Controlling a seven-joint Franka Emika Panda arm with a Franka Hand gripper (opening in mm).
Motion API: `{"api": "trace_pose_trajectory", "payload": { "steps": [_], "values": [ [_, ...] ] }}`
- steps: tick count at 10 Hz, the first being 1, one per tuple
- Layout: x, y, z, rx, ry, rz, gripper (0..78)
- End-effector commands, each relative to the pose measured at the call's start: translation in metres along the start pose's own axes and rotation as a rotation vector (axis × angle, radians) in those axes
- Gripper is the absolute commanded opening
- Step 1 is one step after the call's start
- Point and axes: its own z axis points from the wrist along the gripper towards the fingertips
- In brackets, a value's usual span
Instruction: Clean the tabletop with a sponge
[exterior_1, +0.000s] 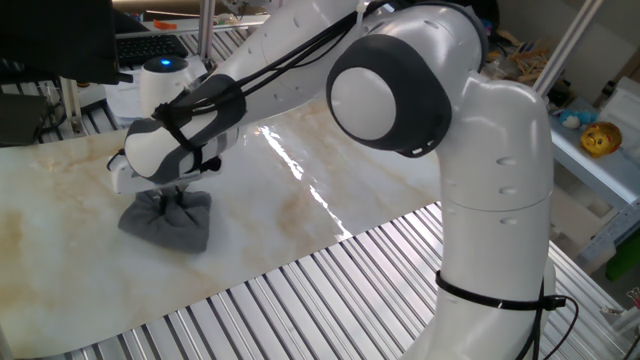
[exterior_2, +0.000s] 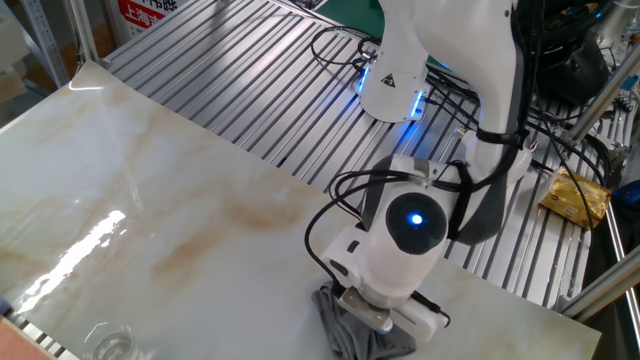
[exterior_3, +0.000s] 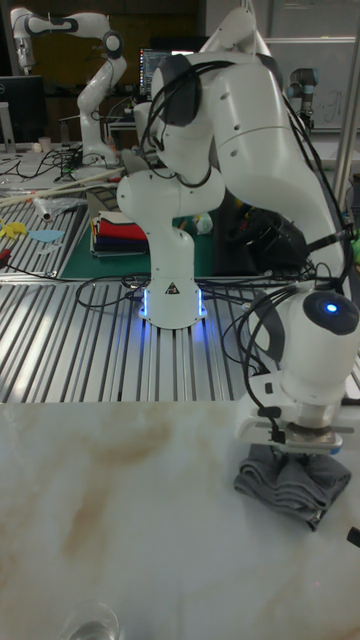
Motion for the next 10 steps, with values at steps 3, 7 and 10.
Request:
{"api": "trace_pose_trajectory", "payload": {
  "steps": [3,7,10],
  "values": [
    [-0.001,-0.002,-0.001,-0.024,-0.008,-0.140,1.2],
    [-0.013,0.018,0.001,-0.038,-0.016,-0.131,1.2],
    [-0.026,0.037,-0.006,-0.033,-0.016,-0.117,1.2]
  ]
}}
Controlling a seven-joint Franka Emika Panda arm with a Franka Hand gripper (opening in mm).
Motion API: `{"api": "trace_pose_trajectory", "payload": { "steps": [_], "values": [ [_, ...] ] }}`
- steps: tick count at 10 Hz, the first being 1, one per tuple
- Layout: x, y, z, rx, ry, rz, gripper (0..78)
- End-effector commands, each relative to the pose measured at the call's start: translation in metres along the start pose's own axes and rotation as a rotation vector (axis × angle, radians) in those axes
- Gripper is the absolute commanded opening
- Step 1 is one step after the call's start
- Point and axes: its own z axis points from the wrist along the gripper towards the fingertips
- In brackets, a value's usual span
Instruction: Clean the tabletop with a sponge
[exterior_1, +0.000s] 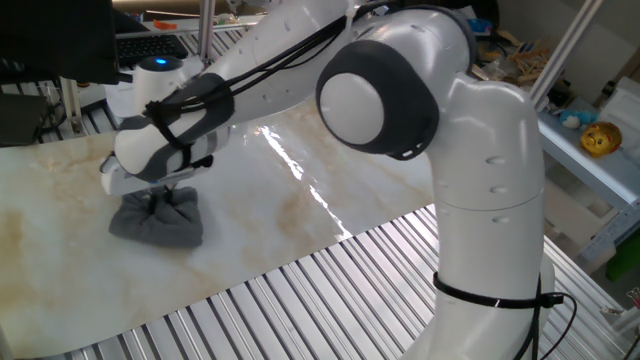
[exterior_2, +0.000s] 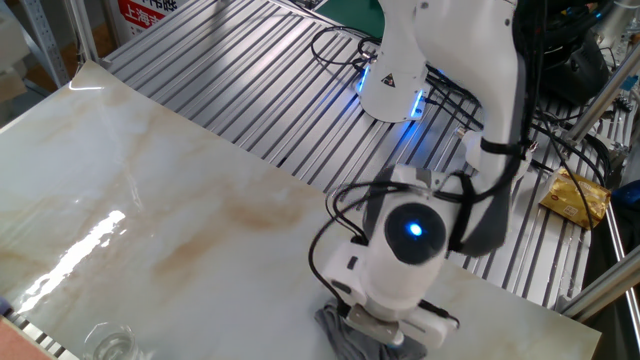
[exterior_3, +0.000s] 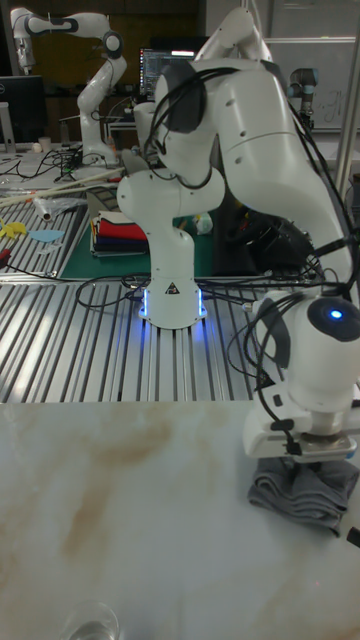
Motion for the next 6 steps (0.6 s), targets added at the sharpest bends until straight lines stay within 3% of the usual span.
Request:
{"api": "trace_pose_trajectory", "payload": {
  "steps": [1,4,6],
  "values": [
    [-0.017,0.018,-0.007,0.002,-0.004,0.017,1.2],
    [-0.027,0.023,0.000,0.002,-0.011,0.023,1.2],
    [-0.039,0.014,-0.003,0.010,-0.010,0.007,1.2]
  ]
}}
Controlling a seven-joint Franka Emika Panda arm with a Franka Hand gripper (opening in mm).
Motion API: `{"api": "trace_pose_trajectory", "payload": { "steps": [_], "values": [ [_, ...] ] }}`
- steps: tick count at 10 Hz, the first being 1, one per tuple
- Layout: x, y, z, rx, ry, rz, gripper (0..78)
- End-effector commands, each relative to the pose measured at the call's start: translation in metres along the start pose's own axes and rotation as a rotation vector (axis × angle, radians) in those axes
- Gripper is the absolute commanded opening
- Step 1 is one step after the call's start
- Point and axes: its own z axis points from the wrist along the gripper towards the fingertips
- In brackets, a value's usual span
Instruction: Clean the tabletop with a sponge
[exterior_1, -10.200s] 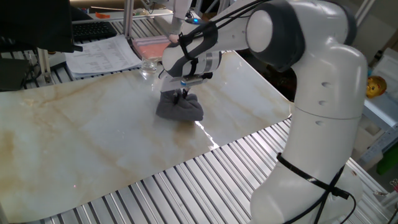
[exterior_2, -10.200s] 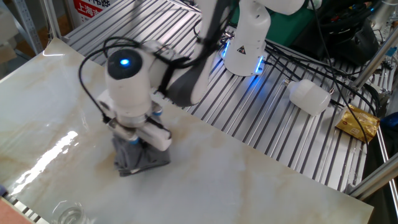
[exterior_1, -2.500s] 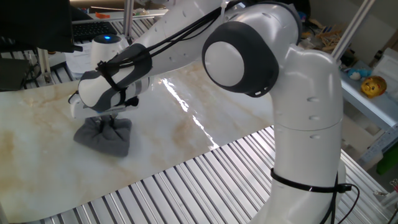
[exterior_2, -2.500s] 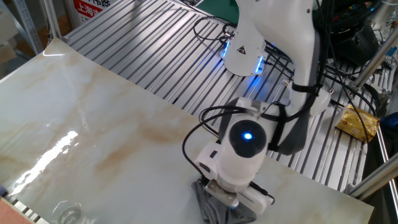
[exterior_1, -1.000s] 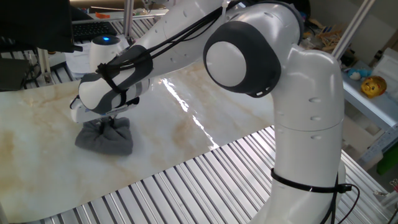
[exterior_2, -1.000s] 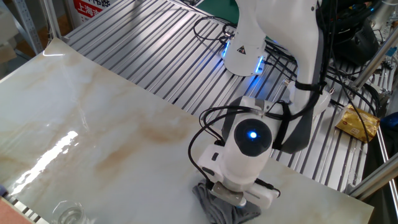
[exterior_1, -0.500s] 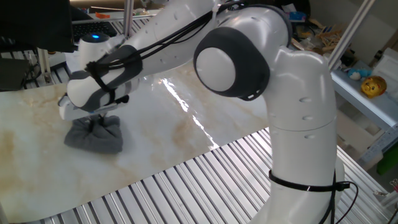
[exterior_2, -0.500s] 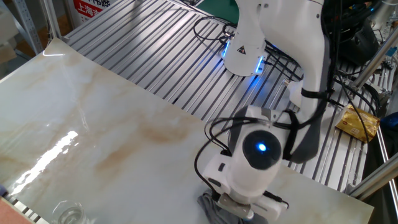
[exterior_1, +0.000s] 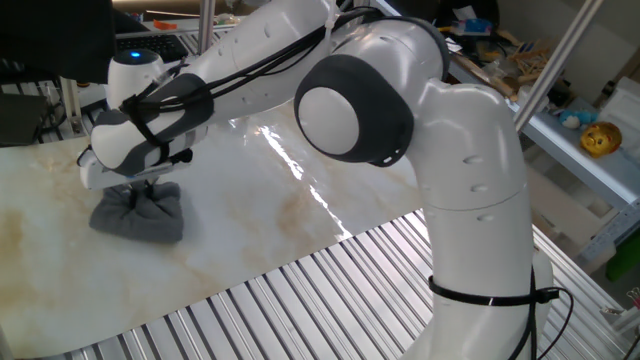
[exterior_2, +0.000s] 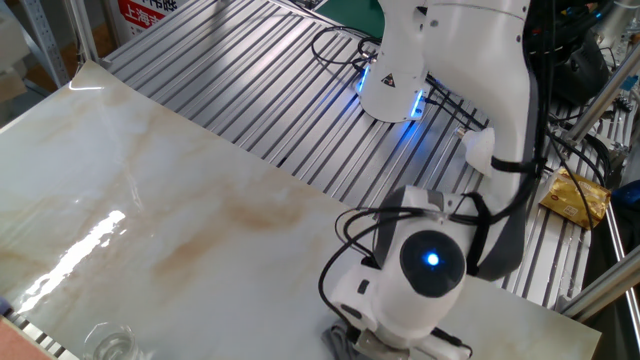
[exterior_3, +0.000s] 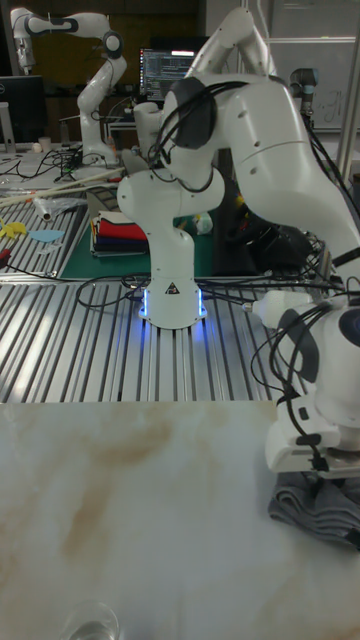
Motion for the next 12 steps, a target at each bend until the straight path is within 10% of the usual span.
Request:
{"api": "trace_pose_trajectory", "payload": {
  "steps": [1,5,7,12],
  "values": [
    [-0.025,-0.017,-0.001,0.010,-0.008,-0.028,1.2],
    [-0.028,-0.038,0.005,0.021,-0.009,-0.086,1.2],
    [-0.016,-0.061,0.016,0.020,-0.016,-0.129,1.2],
    [0.035,-0.054,0.013,0.041,-0.001,-0.110,1.2]
  ]
}}
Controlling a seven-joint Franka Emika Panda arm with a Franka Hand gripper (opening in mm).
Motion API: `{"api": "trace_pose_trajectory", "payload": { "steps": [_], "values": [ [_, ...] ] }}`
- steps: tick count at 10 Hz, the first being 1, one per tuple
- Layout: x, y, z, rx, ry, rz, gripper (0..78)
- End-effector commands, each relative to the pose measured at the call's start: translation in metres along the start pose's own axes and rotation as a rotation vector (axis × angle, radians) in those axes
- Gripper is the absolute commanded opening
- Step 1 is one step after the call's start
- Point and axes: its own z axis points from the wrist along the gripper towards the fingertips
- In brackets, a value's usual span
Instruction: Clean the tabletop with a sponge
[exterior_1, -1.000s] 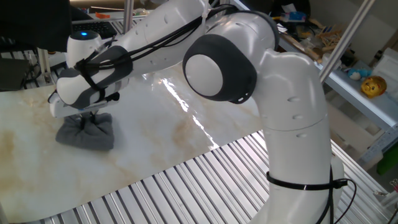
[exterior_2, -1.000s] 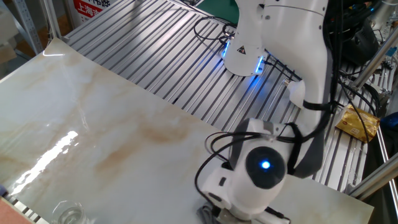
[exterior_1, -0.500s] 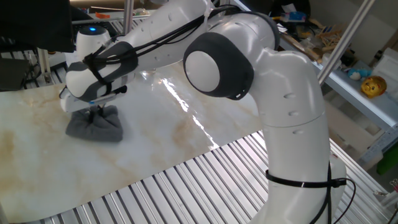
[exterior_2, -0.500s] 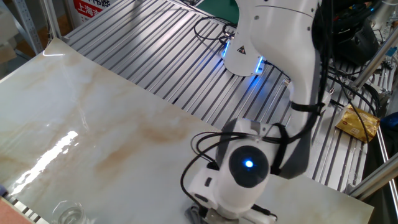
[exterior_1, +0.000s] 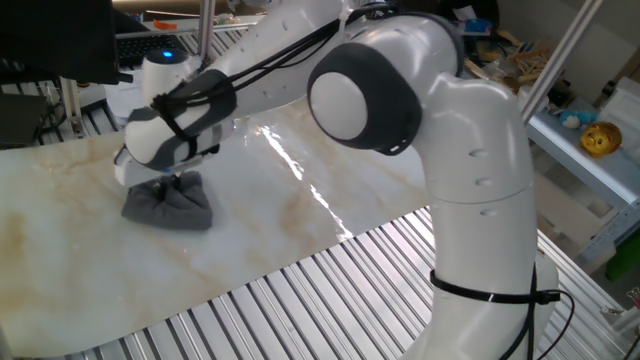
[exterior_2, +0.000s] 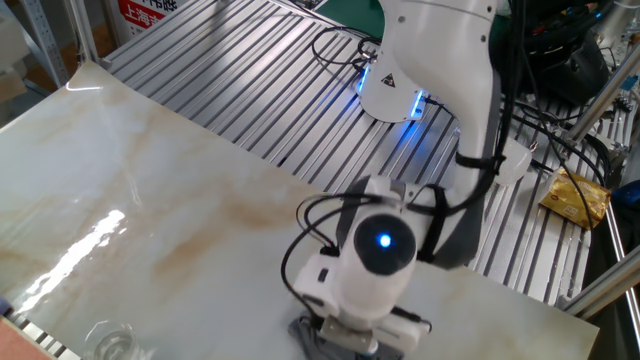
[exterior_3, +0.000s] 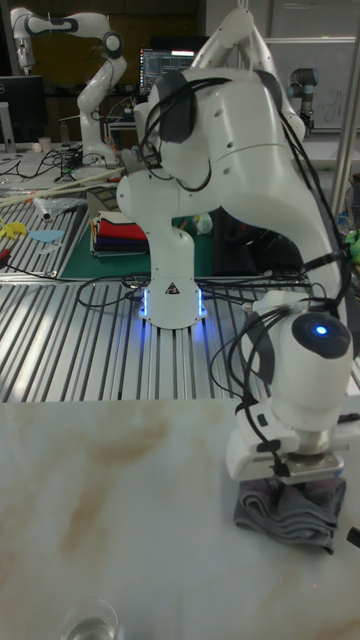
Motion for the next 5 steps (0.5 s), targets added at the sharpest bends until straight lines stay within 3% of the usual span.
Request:
{"api": "trace_pose_trajectory", "payload": {
  "steps": [1,5],
  "values": [
    [0.0380,0.0121,0.0022,0.008,0.020,0.010,1.2],
    [0.0357,0.0154,-0.0049,-0.007,0.029,0.033,1.2]
  ]
}}
